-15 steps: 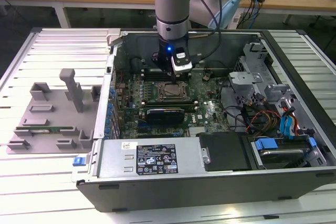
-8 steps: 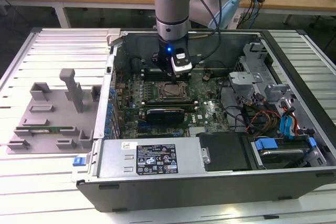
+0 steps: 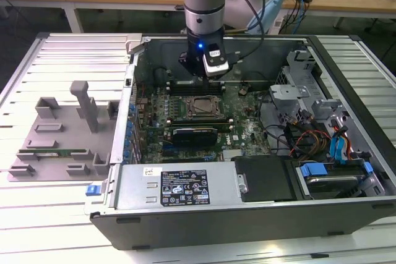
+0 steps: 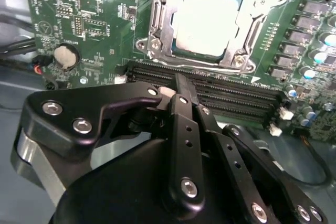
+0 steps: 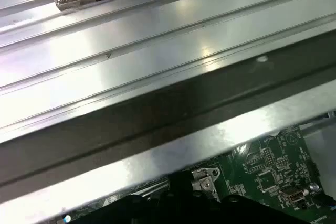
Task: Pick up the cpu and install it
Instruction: 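Install the first cpu locking lever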
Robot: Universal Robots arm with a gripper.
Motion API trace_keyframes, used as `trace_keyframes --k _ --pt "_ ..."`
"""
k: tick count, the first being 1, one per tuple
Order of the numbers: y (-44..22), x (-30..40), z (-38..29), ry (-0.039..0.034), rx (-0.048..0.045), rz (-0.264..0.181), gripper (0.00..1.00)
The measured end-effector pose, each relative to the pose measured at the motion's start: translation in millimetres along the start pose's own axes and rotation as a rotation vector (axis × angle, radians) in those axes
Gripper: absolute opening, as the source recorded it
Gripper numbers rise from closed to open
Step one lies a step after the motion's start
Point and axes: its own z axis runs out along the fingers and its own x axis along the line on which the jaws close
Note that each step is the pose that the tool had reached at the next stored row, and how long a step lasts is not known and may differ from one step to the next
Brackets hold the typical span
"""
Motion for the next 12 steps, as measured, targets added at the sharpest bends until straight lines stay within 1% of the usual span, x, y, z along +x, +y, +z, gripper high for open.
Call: trace_keyframes --k 1,5,12 --pt "0.2 -0.2 -1.9 0.0000 0.0001 0.000 0.11" --pt "-0.3 -0.4 -2.1 -0.0001 0.0006 0.000 0.11" --pt "-6.7 -2.7 -2.5 -0.0001 0.0004 0.000 0.11"
